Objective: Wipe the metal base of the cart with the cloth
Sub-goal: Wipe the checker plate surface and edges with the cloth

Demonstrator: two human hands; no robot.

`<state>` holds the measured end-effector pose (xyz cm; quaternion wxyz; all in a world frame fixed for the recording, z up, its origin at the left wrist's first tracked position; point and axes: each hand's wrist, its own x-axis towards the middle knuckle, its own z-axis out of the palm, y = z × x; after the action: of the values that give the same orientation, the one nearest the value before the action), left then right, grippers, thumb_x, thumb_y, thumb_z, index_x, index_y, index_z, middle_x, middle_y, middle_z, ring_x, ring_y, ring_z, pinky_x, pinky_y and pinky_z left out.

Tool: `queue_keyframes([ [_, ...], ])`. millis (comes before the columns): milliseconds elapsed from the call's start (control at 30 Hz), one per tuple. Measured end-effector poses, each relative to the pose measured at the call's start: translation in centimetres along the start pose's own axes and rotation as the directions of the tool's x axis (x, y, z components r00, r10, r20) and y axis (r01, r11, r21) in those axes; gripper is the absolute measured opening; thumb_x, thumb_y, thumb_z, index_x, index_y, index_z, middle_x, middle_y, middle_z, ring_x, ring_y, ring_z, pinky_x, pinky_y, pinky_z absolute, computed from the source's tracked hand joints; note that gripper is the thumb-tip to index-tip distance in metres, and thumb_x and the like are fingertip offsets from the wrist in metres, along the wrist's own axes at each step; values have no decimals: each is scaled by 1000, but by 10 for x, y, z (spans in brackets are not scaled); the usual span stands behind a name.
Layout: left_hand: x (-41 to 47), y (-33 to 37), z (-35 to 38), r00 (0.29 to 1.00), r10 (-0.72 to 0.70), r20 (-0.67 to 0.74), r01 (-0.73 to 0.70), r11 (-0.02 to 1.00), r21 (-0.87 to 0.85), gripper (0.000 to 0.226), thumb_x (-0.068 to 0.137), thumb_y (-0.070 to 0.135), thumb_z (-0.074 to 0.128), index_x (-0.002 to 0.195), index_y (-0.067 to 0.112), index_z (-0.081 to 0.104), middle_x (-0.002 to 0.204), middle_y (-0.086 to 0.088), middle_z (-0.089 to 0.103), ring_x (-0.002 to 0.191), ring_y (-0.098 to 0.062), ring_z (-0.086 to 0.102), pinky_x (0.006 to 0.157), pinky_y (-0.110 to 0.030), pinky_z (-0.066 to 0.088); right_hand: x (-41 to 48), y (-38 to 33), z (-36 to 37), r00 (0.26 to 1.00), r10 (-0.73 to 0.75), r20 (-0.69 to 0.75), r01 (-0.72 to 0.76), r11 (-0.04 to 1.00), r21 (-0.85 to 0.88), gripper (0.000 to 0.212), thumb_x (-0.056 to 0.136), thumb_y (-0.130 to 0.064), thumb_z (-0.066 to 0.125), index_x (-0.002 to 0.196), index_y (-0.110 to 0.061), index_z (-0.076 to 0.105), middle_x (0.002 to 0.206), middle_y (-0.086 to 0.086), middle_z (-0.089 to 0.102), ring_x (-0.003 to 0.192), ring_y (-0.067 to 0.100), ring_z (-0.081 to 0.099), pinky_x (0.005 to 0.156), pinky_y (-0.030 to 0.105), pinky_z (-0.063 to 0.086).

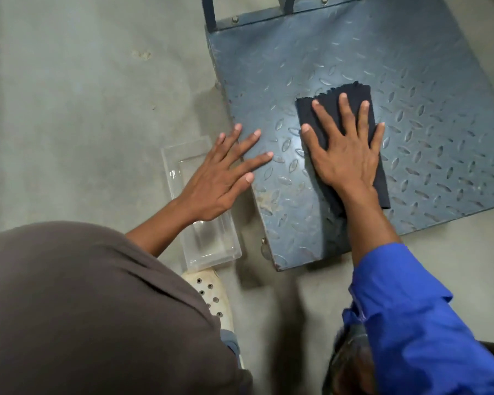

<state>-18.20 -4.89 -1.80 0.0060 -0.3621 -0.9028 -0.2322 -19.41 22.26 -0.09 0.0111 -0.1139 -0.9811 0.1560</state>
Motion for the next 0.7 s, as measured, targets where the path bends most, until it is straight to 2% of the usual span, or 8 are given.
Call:
queue_keyframes([
  [200,-20,17,6,999,22,40,-22,1000,-19,52,114,35,38,166,28,35,179,-6,11,165,-36,-3,133,-59,2,11,-3,-2,999,-42,8,42,999,17,63,101,-81,24,160,-59,25,178,-10,8,165,26,-7,129,62,-8],
  [367,-36,27,9,994,74,80,-78,996,48,54,114,38,38,167,29,32,179,-5,11,166,-35,1,131,-65,7,11,-1,-2,998,-56,21,56,998,4,63,101,-80,23,161,-58,24,178,-10,7,165,26,-7,129,62,-8],
  [500,-39,17,5,993,96,75,-102,992,81,52,115,35,39,167,31,33,179,-2,13,166,-30,5,131,-64,9,-11,-2,-1,996,-90,21,90,996,5,61,103,-78,23,161,-58,24,178,-9,7,165,25,-6,129,61,-8],
  [700,-22,0,-2,999,14,46,-18,996,87,49,116,36,32,165,36,36,178,-1,16,166,-27,6,131,-62,8,-71,-15,7,1000,-24,-4,24,999,-27,58,106,-72,26,162,-57,21,178,-9,5,165,25,-7,130,60,-5],
])
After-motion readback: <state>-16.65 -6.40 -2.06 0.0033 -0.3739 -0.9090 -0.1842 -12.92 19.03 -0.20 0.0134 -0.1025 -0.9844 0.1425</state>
